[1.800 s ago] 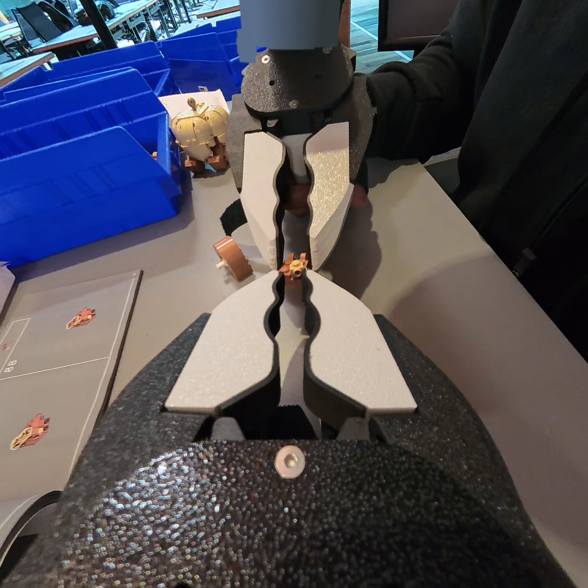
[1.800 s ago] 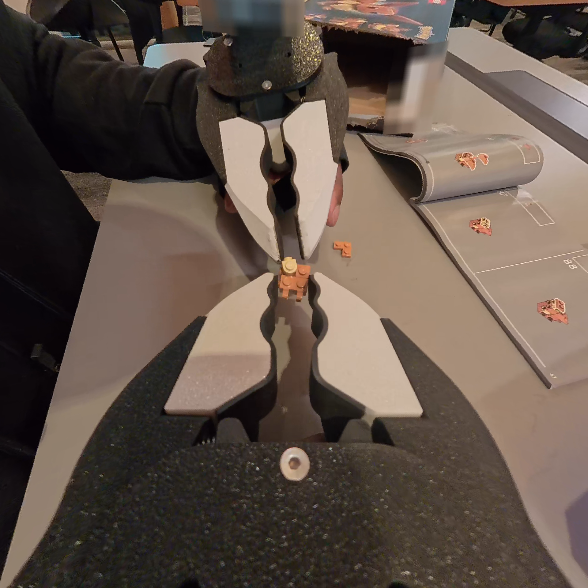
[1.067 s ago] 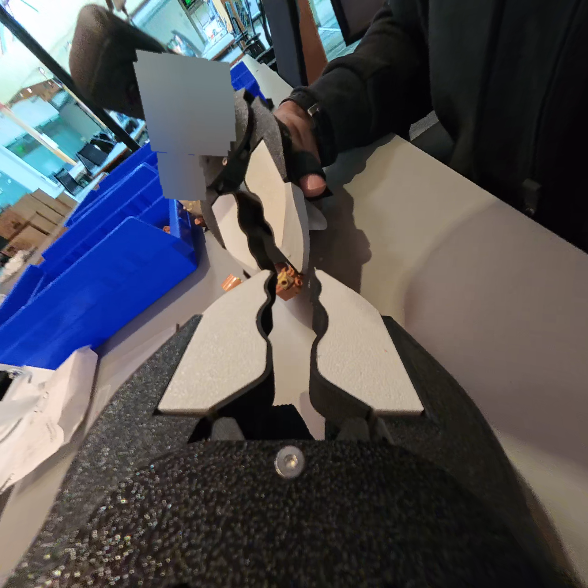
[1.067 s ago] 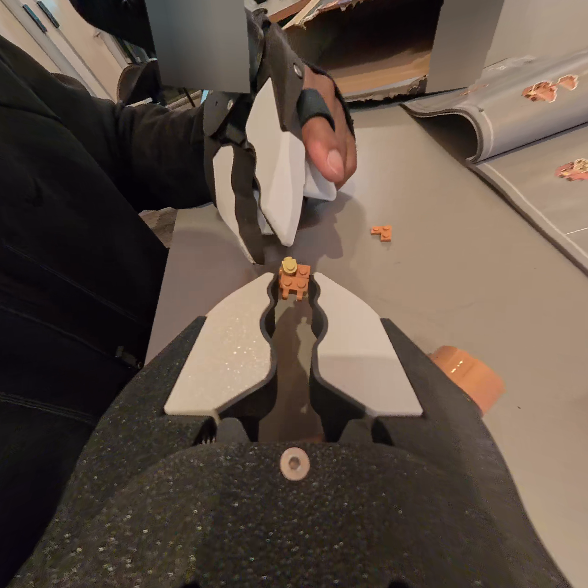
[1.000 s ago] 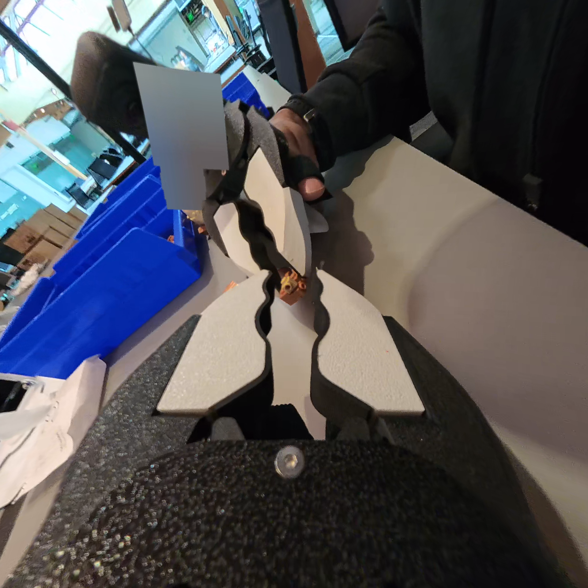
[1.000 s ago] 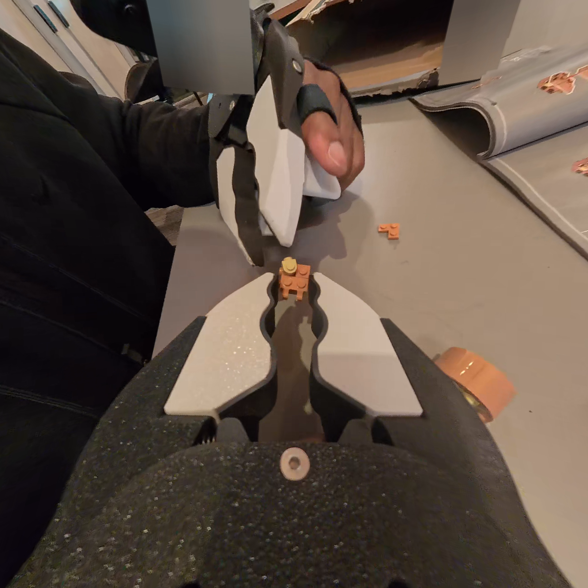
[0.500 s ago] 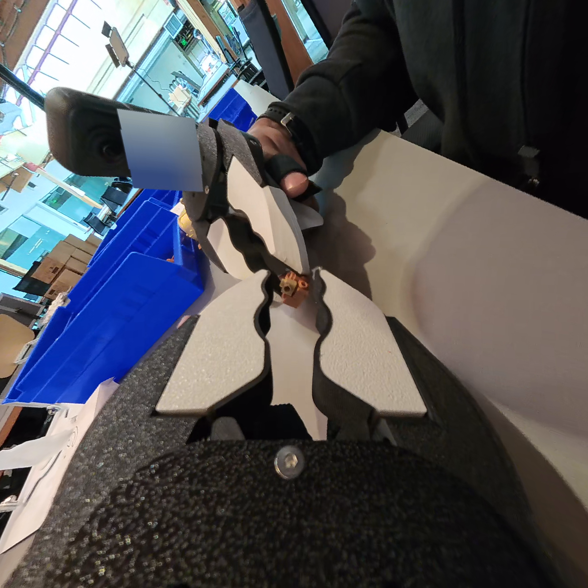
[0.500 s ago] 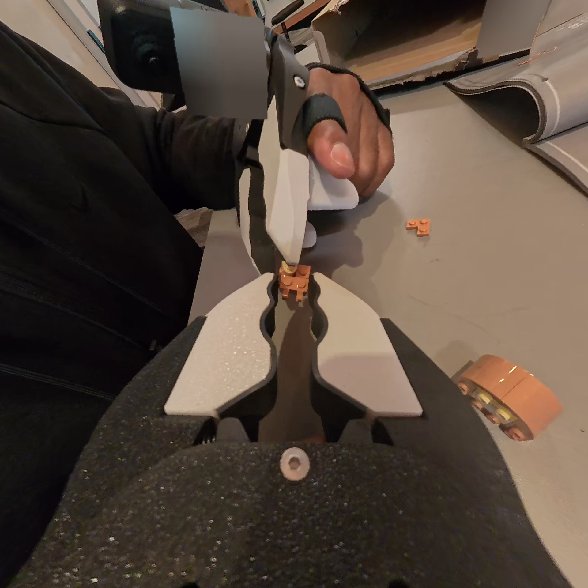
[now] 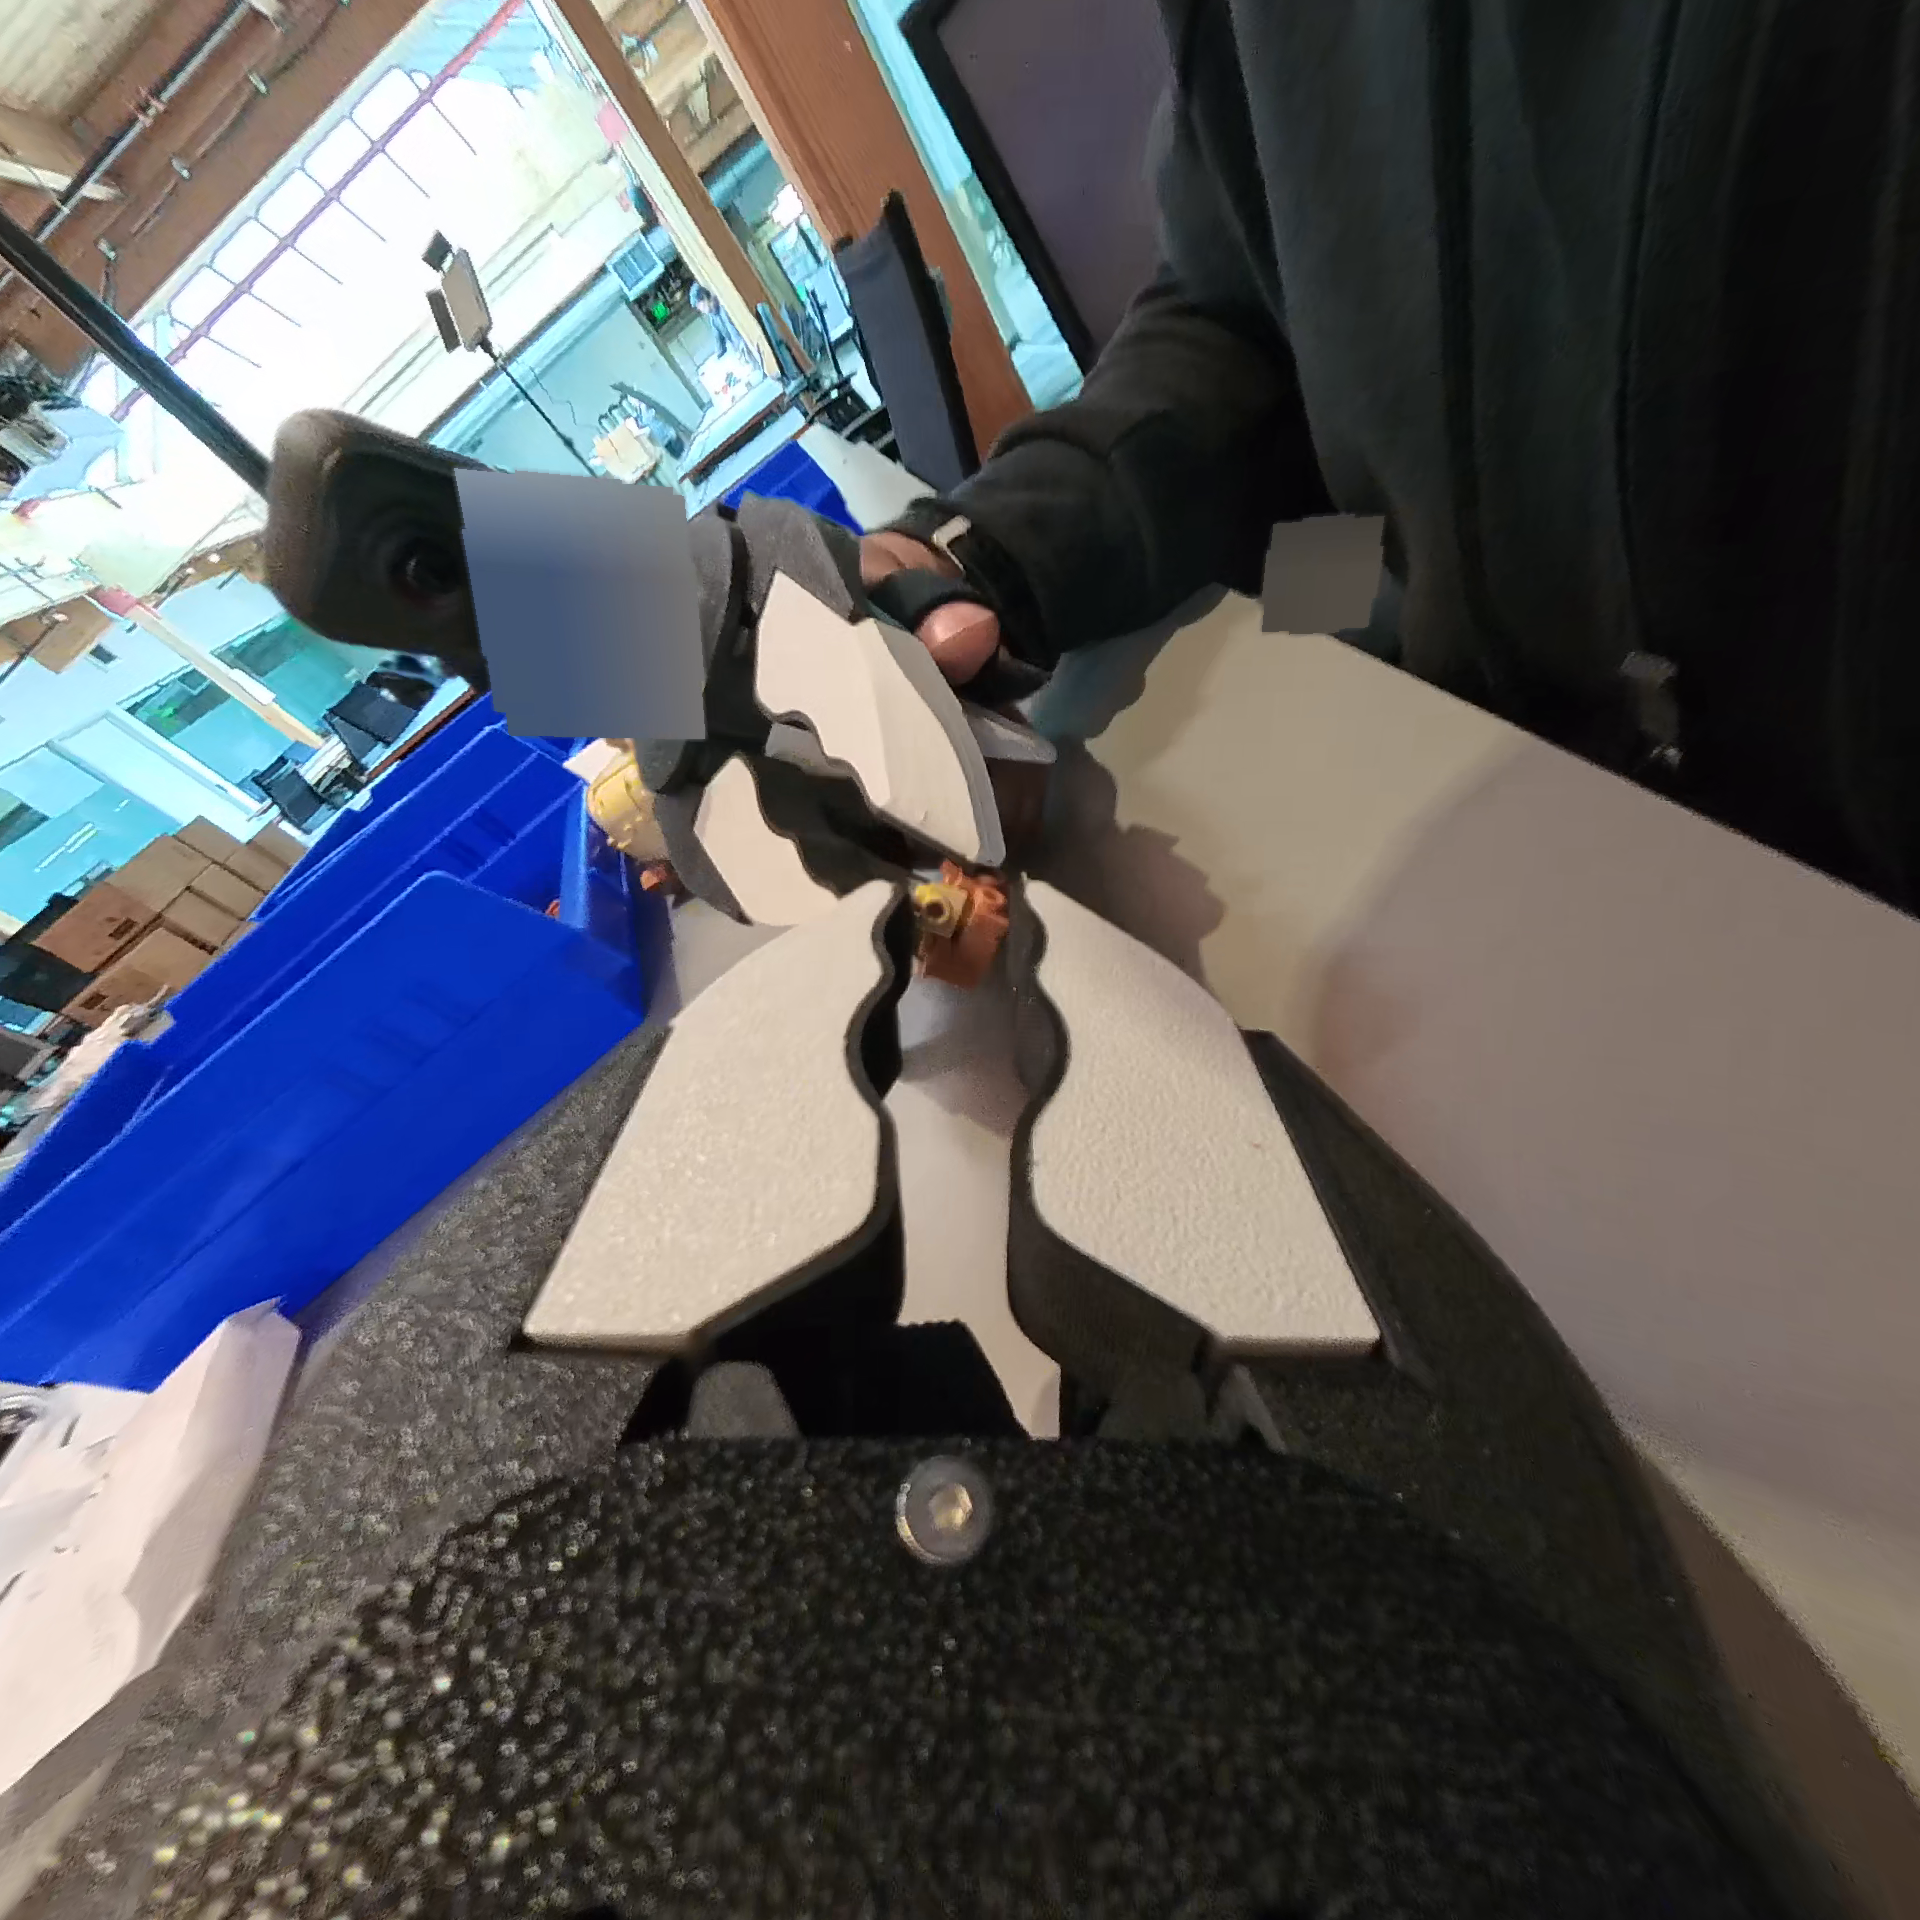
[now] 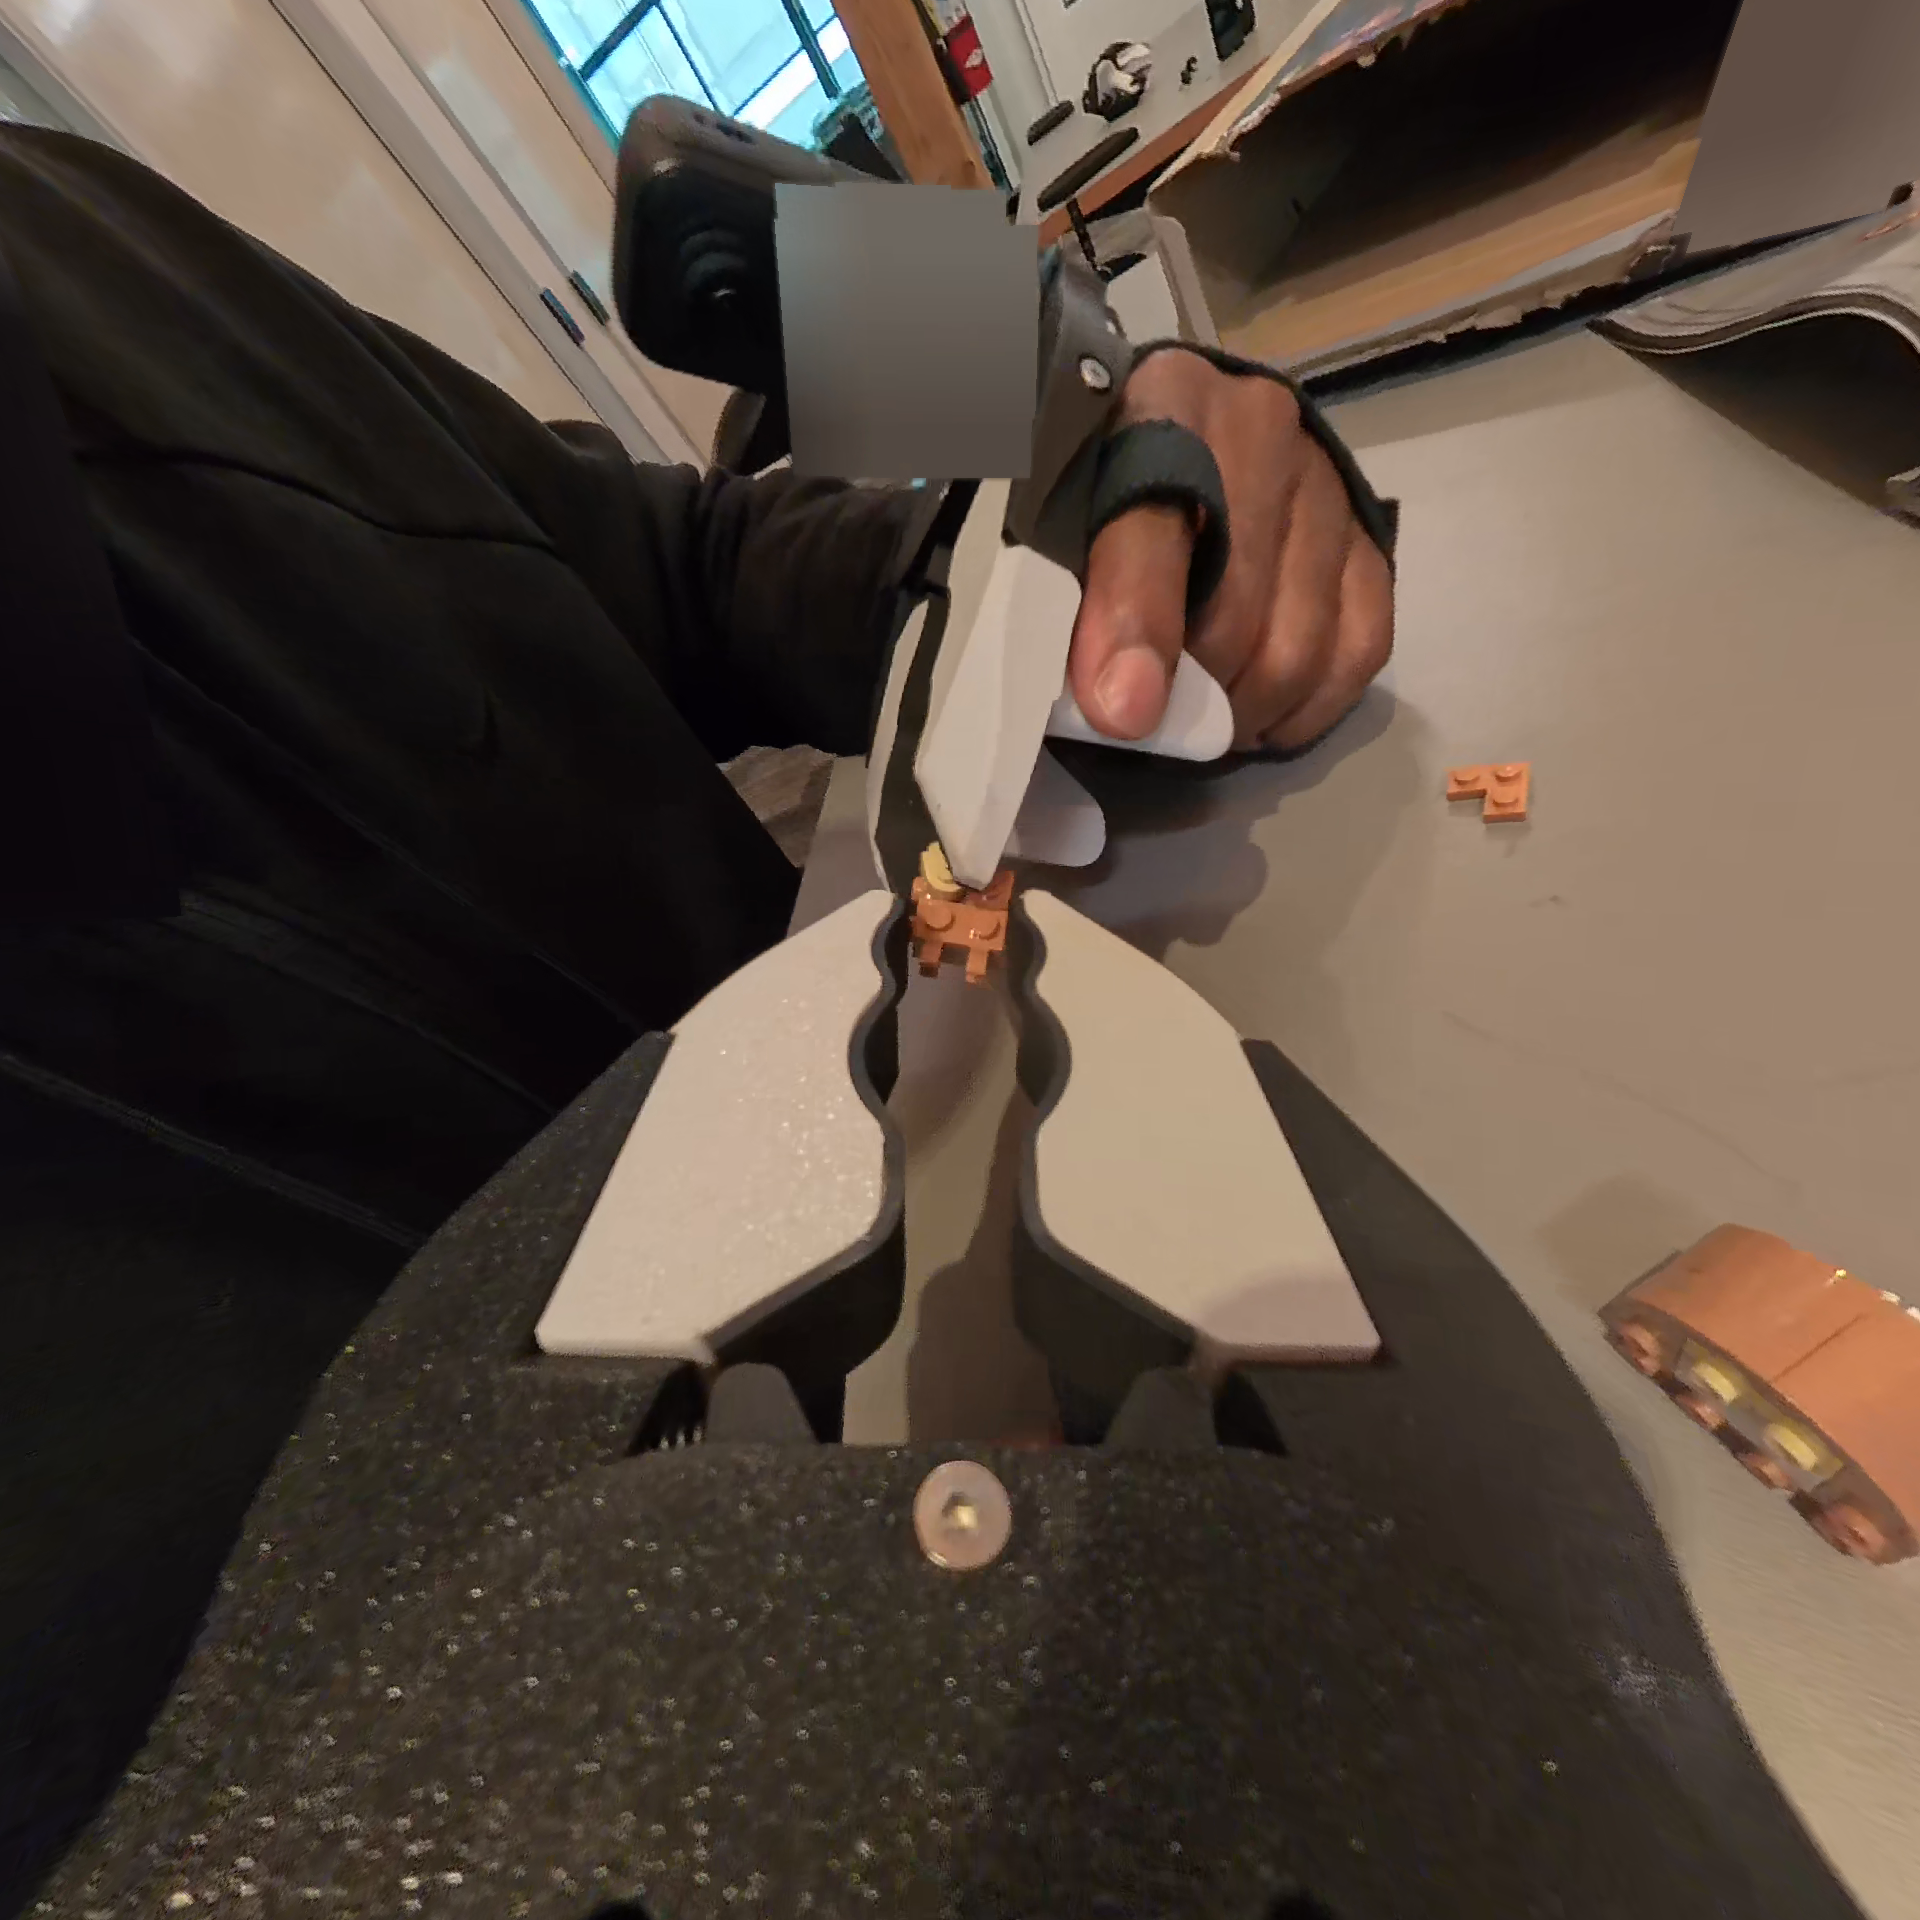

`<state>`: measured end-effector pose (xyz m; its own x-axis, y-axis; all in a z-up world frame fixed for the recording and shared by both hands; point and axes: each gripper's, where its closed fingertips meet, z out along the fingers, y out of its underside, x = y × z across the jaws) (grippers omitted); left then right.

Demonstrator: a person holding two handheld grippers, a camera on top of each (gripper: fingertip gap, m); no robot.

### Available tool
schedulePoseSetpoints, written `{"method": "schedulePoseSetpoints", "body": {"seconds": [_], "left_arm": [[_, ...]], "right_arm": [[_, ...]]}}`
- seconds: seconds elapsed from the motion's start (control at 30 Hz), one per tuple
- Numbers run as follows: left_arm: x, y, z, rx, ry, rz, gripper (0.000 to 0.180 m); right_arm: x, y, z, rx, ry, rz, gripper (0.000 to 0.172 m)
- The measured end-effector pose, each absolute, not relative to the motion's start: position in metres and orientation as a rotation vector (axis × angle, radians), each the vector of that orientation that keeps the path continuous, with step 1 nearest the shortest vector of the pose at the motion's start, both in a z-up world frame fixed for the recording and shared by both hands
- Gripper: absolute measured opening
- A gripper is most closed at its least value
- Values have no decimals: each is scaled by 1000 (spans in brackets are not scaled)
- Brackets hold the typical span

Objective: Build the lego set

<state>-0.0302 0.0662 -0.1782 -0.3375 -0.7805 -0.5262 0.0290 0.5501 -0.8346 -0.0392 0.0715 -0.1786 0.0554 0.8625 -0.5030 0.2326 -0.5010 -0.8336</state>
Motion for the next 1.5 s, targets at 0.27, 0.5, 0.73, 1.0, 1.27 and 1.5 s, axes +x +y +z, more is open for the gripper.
{"method": "schedulePoseSetpoints", "body": {"seconds": [0.27, 0.5, 0.73, 1.0, 1.27, 1.5], "left_arm": [[-30, 63, -167, -618, 1670, -1047, 17], [-30, 60, -158, -604, 1636, -1108, 16], [-29, 60, -148, -609, 1578, -1176, 15], [-29, 75, -139, -658, 1492, -1133, 15], [-23, 78, -145, -641, 1513, -970, 15], [-23, 93, -147, -761, 1470, -1010, 18]], "right_arm": [[-39, 69, -168, -1731, -1072, 1543, 17], [-40, 66, -159, -1681, -1059, 1598, 18], [-39, 66, -150, -1638, -1004, 1683, 18], [-32, 80, -140, -1621, -858, 1708, 18], [-36, 80, -148, -1671, -885, 1665, 20], [-31, 95, -151, -1656, -885, 1442, 18]]}}
